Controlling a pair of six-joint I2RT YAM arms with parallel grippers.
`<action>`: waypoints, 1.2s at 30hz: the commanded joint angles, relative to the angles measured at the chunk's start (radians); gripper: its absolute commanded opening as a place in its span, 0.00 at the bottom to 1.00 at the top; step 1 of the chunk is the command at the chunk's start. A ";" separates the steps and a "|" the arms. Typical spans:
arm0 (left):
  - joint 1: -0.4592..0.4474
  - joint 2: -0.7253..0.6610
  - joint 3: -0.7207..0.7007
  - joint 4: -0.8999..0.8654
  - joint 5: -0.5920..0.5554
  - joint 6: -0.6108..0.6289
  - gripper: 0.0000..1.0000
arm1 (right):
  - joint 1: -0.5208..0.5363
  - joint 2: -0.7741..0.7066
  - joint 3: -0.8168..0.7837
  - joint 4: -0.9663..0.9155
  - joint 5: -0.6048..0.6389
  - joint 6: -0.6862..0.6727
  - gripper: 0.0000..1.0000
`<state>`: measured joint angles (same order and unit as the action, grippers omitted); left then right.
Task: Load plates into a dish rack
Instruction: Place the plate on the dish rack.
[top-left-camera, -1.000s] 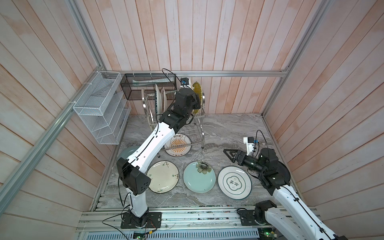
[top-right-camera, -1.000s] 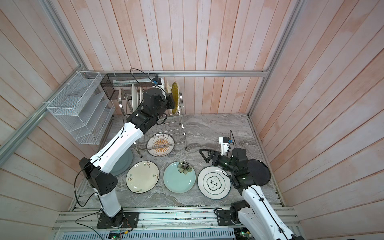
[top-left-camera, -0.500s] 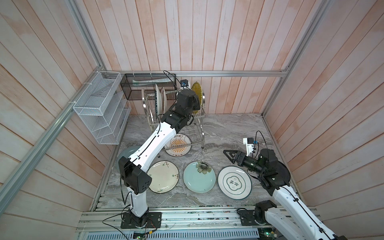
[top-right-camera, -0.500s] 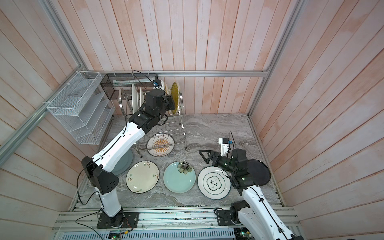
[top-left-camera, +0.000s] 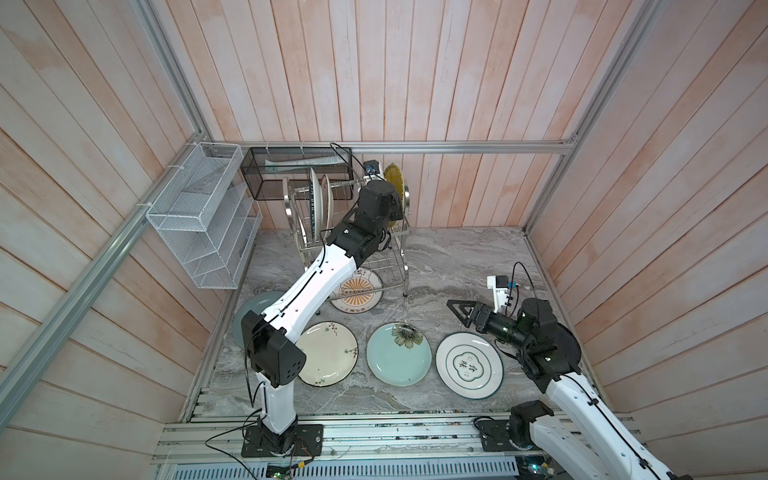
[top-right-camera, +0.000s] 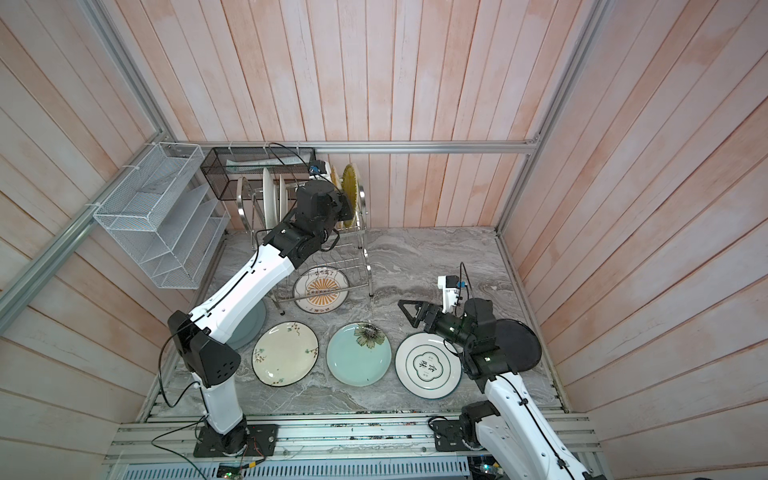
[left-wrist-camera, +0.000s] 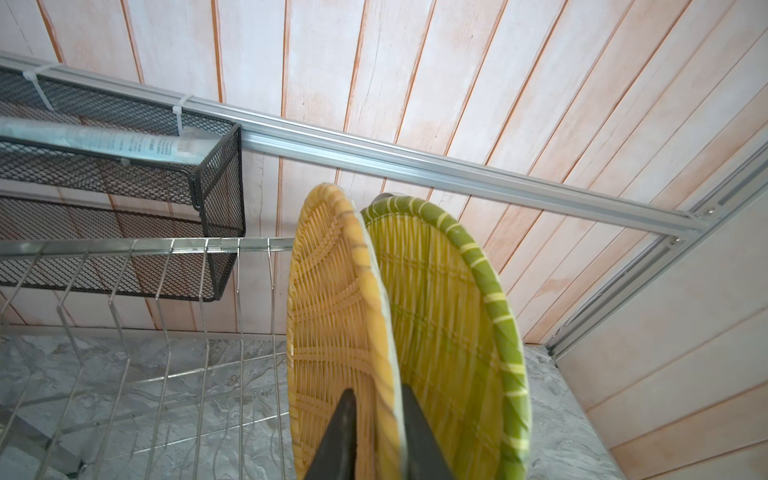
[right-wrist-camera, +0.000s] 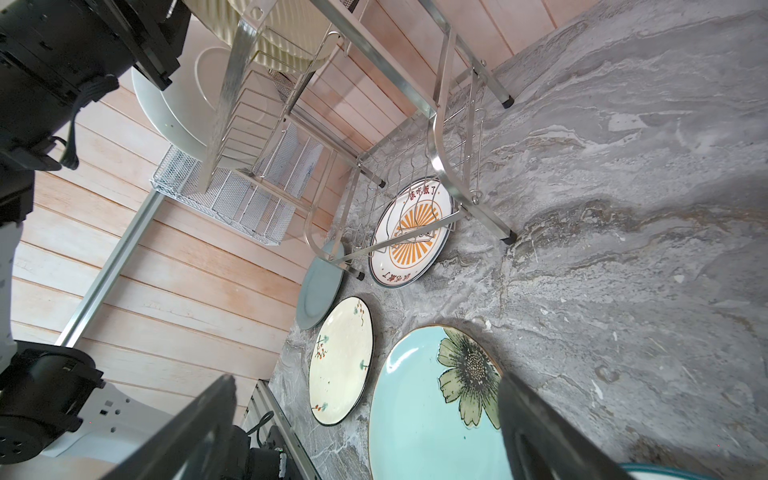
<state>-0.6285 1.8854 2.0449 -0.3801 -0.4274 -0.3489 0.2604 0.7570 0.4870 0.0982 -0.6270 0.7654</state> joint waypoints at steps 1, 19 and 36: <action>-0.002 0.022 0.020 0.008 -0.004 0.009 0.23 | 0.005 -0.013 -0.006 0.011 -0.008 0.001 0.98; -0.006 -0.008 0.078 -0.007 0.038 0.030 0.51 | 0.004 -0.053 0.006 -0.028 0.013 0.006 0.98; 0.027 -0.102 0.051 0.005 0.121 0.011 0.68 | 0.005 -0.036 0.045 -0.060 0.045 -0.008 0.98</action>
<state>-0.6106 1.8256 2.0983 -0.3813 -0.3328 -0.3344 0.2604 0.7208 0.4946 0.0483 -0.5991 0.7654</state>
